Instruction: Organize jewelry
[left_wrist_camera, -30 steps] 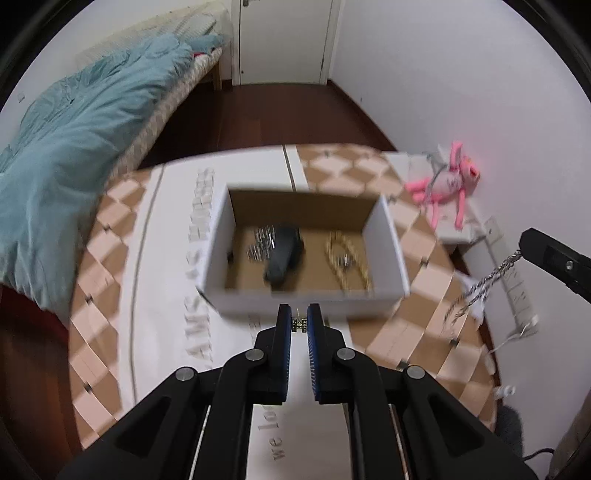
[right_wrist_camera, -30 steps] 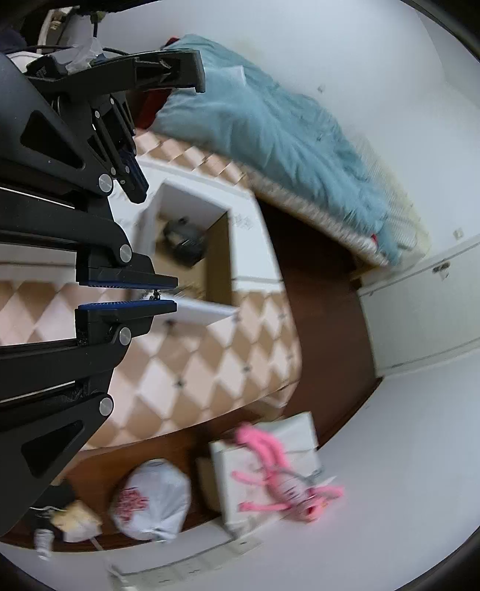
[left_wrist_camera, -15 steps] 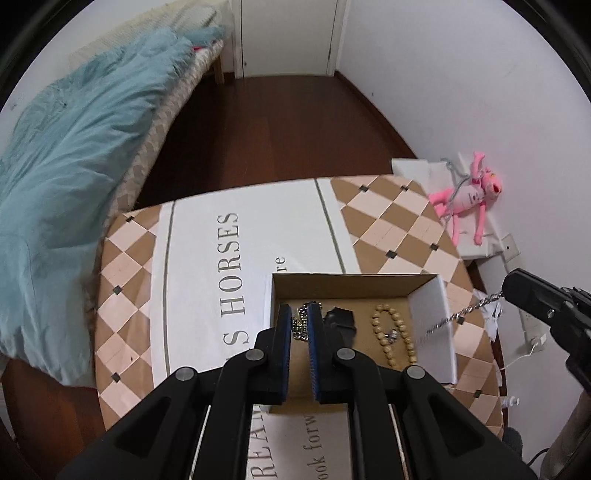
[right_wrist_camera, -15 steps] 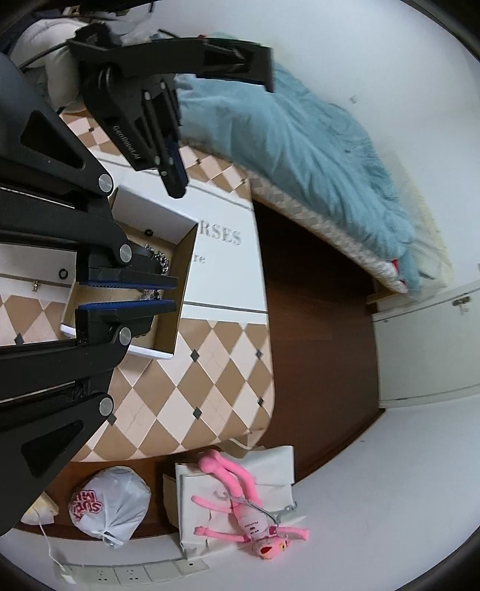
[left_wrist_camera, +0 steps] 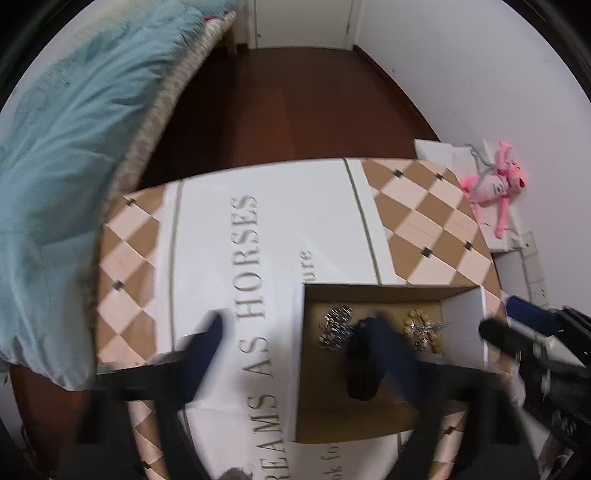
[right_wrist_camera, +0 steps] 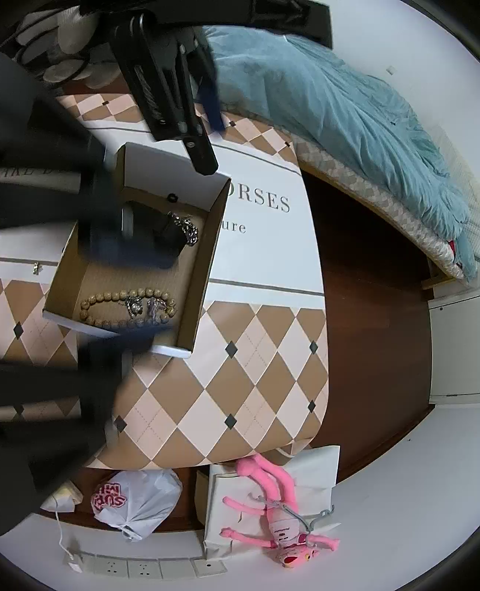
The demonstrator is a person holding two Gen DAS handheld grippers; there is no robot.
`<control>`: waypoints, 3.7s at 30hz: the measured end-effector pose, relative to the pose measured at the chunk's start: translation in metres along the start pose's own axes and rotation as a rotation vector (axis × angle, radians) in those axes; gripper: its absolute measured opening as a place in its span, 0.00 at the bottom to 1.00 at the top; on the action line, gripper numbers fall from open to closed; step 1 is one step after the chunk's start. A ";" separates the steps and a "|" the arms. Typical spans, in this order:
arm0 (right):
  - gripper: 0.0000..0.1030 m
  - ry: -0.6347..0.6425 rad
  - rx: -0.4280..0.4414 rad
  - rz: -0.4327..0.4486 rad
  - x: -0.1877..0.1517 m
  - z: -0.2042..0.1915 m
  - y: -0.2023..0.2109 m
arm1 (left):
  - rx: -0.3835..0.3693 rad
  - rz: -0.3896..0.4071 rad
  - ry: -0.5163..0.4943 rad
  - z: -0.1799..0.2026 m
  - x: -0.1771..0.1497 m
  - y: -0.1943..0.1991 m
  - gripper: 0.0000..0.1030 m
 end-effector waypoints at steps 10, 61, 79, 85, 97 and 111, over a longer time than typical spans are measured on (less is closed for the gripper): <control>0.91 0.038 -0.176 0.008 -0.018 0.012 -0.001 | 0.162 0.076 0.005 -0.015 -0.018 0.015 0.98; 0.66 -0.031 -0.092 0.031 -0.183 -0.039 -0.034 | 0.219 0.063 0.073 -0.038 -0.192 0.006 0.99; 0.10 -0.032 -0.096 0.120 -0.180 -0.029 -0.030 | 0.206 0.069 0.052 -0.028 -0.188 -0.001 0.99; 0.10 -0.108 -0.099 0.153 -0.176 0.012 -0.007 | 0.112 0.074 0.038 0.009 -0.172 -0.019 0.99; 0.10 -0.203 -0.150 0.115 -0.181 0.077 -0.021 | 0.083 0.059 -0.108 0.073 -0.150 -0.060 0.58; 0.10 -0.234 -0.138 0.135 -0.178 0.092 -0.010 | 0.043 0.074 -0.165 0.091 -0.144 -0.065 0.10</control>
Point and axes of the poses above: each gripper's, at about its wrist camera, not at the fingertips, and y roughly against the way its jaws point, z to its right, x to its top, the point moved 7 cm from there along -y, roughly the way its jaws point, and after that the axes turned 13 degrees about -x, right-handed, at the moved point
